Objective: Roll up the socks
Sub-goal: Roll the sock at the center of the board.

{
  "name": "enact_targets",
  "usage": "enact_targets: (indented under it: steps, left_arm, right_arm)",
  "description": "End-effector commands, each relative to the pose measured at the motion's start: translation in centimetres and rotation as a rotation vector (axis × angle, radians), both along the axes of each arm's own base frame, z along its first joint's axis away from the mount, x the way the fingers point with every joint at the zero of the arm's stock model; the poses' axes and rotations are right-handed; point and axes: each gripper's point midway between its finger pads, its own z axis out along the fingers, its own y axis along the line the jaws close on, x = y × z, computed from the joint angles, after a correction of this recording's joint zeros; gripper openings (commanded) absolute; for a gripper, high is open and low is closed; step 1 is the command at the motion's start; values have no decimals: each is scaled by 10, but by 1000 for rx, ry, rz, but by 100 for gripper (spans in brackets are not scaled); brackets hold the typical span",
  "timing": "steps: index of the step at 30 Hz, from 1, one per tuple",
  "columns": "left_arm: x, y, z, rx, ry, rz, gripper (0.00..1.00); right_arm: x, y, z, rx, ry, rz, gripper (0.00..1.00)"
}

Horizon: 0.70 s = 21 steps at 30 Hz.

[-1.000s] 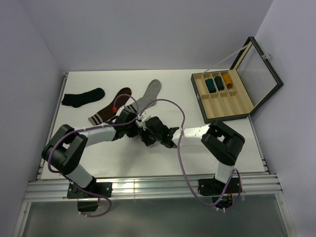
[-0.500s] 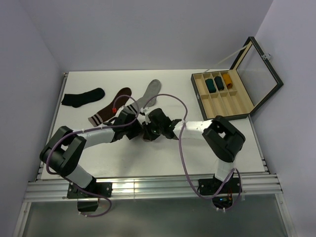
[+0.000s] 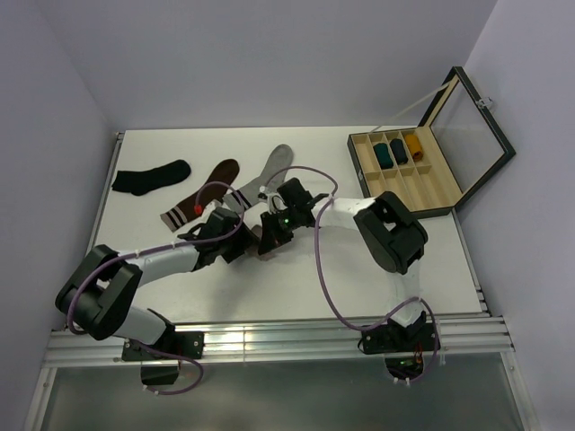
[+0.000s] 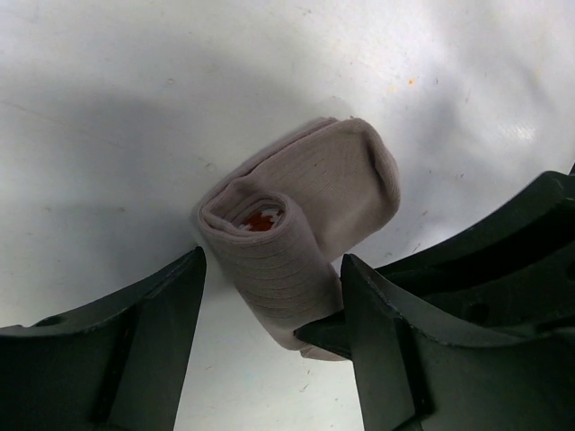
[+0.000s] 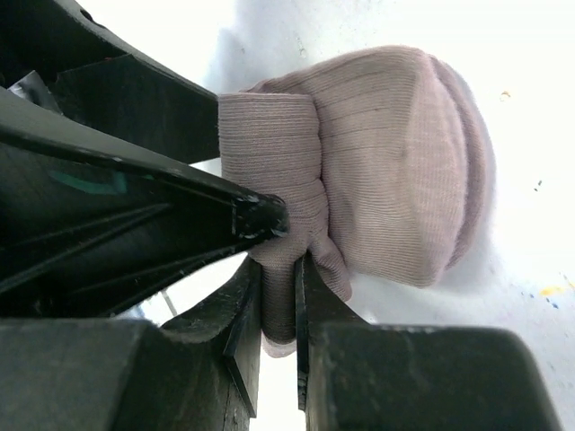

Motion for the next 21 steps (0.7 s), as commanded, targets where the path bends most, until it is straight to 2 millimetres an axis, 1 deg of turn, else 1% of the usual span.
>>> enact_targets:
  steps: [1,5,10,17,20,21]
  left_arm:
    - [2,11,0,-2,-6,69,67]
    - [-1,13,-6,-9,11,84,65]
    - [-4,17,-18,9,39,96,63]
    - [-6,9,-29,8,71,53,56]
    - [-5,7,-31,10,76,42,49]
    - [-4,6,-31,12,76,38,44]
  right_arm:
    - [-21,-11,-12,-45,174,19,0]
    - [-16,-11,-10,-28,210,1,0]
    - [-10,-10,-9,-5,235,-5,0]
    - [-9,-5,-7,16,254,2,2]
    - [-7,-4,-9,13,257,-10,2]
    - [-7,-5,-13,6,262,-17,2]
